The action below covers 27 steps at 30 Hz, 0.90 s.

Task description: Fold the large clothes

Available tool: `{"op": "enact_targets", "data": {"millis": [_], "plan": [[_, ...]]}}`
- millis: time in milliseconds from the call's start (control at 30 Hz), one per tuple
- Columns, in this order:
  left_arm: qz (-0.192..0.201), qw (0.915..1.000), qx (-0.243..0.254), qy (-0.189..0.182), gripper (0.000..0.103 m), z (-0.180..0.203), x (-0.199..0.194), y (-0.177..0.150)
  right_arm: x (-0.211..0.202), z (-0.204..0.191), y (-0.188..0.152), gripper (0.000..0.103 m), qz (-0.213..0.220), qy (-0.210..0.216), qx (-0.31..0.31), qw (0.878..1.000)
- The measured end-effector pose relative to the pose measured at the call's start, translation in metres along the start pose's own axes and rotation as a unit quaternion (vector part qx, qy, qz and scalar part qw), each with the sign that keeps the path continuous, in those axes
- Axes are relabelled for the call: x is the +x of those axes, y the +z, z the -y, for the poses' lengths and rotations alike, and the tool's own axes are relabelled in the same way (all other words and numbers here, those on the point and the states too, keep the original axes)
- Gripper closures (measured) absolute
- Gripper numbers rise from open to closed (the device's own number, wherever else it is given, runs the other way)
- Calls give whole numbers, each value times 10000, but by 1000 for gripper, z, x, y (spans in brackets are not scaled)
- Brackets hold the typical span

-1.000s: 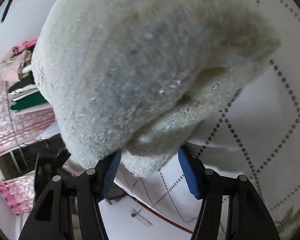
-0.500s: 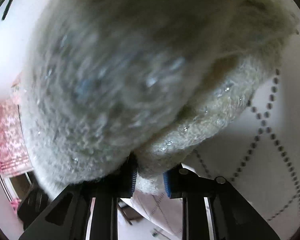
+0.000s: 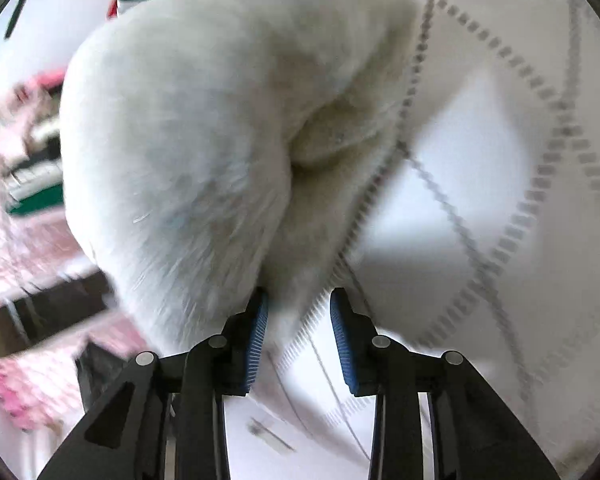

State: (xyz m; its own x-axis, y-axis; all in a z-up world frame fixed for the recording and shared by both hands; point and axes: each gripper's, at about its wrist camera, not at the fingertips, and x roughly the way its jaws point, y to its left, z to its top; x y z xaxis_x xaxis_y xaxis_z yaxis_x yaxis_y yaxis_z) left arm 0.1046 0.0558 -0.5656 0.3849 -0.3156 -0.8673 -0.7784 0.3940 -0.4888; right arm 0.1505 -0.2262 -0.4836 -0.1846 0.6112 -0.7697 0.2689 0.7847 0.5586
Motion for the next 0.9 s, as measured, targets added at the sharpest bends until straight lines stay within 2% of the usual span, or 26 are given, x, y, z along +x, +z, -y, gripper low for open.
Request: {"op": "enact_targets", "data": {"millis": [67, 200, 300, 367, 400, 433, 467, 500, 533, 633, 667, 700, 767, 800, 833, 900], "plan": [[23, 10000, 42, -6, 86, -2, -3, -2, -21, -15, -2, 69, 90, -304, -222, 9993], [-32, 9999, -129, -68, 83, -6, -7, -5, -71, -71, 0, 69, 720, -875, -853, 9899], [-111, 9999, -67, 18, 74, -14, -17, -7, -66, -128, 19, 69, 799, -1089, -1498, 9794], [-75, 9999, -25, 105, 67, -14, -30, -9, -46, -153, 42, 69, 702, -1446, -1815, 9702], [-51, 9997, 73, 221, 55, -14, -37, -10, -28, -160, 43, 69, 549, -1691, -2034, 9628], [-41, 9995, 136, 293, 45, -13, -42, -12, -11, -166, 47, 69, 424, -2099, -2262, 9503], [15, 9992, 196, 348, 39, -14, -51, -14, 1, -160, 45, 69, 315, -2375, -2439, 9397], [74, 9988, 251, 414, 25, -14, -59, -16, 19, -163, 50, 69, 195, -2623, -2584, 9295], [107, 9984, 308, 469, 16, -13, -66, -18, 23, -164, 54, 69, 161, -2678, -2589, 9279], [264, 9952, 545, 763, 12, -5, -82, -17, 30, -173, 66, 69, -36, -2704, -2613, 9266], [316, 9943, 622, 811, 12, -1, -86, -14, 25, -178, 70, 69, -191, -2607, -2571, 9304], [413, 9925, 744, 873, 12, 7, -90, -8, 12, -180, 75, 68, -280, -2337, -2509, 9390], [623, 9882, 993, 990, 11, 20, -93, 7, -17, -187, 89, 56, -53, -1781, -2461, 9527], [752, 9859, 1123, 985, 10, 28, -92, 16, -38, -186, 98, 27, 334, -1560, -2430, 9568], [927, 9806, 1337, 1096, 10, 42, -86, 26, -48, -184, 105, 2, 604, -1513, -2405, 9569], [1010, 9740, 1641, 1190, 10, 59, -65, 44, -55, -172, 129, 0, 893, -1417, -2314, 9583]]}}
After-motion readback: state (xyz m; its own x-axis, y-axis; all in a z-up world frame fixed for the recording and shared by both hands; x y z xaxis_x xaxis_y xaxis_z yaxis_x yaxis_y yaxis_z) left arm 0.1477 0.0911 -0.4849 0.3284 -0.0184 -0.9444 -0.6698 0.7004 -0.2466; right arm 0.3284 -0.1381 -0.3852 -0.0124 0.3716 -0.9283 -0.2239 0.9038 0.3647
